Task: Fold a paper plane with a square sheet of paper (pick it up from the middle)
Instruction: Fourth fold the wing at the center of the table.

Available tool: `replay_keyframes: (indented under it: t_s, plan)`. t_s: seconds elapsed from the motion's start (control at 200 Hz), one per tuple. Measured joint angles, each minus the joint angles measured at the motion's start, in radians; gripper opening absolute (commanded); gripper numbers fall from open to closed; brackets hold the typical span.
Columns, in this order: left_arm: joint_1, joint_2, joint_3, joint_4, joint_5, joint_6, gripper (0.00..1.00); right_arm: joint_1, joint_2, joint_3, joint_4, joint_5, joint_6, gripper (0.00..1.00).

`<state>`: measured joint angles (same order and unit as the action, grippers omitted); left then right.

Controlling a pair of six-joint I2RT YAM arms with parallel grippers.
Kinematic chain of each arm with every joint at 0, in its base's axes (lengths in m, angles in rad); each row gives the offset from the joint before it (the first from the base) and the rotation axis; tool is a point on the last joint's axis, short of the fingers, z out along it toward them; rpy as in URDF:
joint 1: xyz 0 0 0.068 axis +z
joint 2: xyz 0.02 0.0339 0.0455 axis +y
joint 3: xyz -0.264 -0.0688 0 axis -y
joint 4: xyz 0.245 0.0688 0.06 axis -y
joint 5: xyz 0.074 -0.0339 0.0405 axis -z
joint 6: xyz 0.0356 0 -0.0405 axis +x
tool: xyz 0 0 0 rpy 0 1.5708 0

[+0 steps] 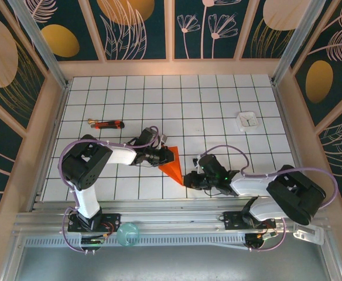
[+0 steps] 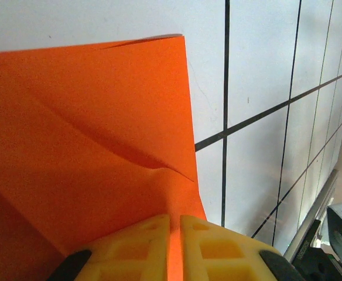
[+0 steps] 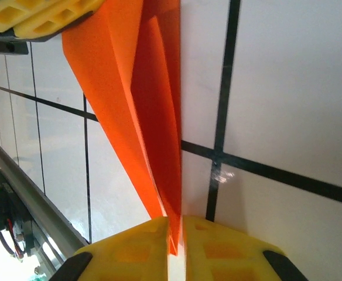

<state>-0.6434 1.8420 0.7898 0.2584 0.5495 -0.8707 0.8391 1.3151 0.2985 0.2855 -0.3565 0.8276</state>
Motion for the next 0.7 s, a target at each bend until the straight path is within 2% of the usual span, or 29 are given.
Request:
replay_keyframes:
  t_s: [0.325,0.701]
  plan:
    - [0.0,0.0,0.0,0.0,0.0,0.003,0.15,-0.022,-0.05,0.105,-0.093,0.015,-0.072,0.13]
    - [0.0,0.0,0.0,0.0,0.0,0.003,0.15,-0.022,0.171,0.261,-0.071,-0.02,-0.151,0.07]
